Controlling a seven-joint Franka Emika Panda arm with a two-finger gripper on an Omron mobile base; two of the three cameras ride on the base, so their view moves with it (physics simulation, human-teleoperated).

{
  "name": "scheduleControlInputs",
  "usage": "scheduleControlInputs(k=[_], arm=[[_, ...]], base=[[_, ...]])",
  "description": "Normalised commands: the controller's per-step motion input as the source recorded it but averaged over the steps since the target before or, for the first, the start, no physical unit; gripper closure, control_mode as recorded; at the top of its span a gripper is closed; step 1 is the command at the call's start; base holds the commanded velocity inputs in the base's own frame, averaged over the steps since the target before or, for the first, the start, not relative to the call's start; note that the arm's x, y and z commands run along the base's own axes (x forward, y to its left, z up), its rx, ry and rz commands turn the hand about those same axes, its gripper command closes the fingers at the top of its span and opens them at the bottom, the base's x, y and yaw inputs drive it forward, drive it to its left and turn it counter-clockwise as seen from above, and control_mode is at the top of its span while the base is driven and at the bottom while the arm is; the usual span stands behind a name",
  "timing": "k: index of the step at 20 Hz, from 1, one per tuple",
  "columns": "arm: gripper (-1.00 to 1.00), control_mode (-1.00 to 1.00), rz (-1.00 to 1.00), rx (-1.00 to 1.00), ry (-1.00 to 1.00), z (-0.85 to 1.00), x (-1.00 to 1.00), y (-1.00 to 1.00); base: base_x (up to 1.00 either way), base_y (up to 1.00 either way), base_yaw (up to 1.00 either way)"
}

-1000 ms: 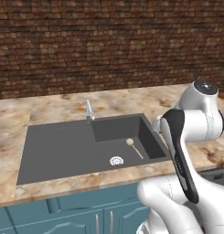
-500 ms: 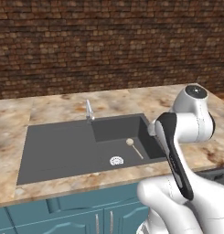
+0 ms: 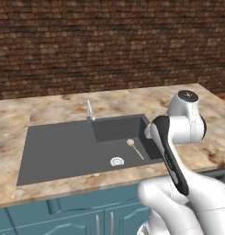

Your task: Pick up the dish brush and dish brush from the sink, and place them back in the cabinet, and close the cabinet door.

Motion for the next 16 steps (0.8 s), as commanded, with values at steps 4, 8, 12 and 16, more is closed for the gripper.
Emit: scheduleControlInputs(k=[4, 8, 12, 16], arm=[[-1.0, -1.0, 0.0, 0.0, 0.03, -0.26, 0.29, 0.0], [-1.0, -1.0, 0.0, 0.0, 0.03, -0.26, 0.31, 0.0], [-1.0, -1.0, 0.0, 0.0, 0.03, -0.25, 0.35, 0.0], [-1.0, -1.0, 0.0, 0.0, 0.02, -0.26, 0.36, 0.0]], base=[[0.0, 0.0, 0.0], [0.0, 0.0, 0.0], [0.0, 0.0, 0.0], [0.0, 0.0, 0.0]])
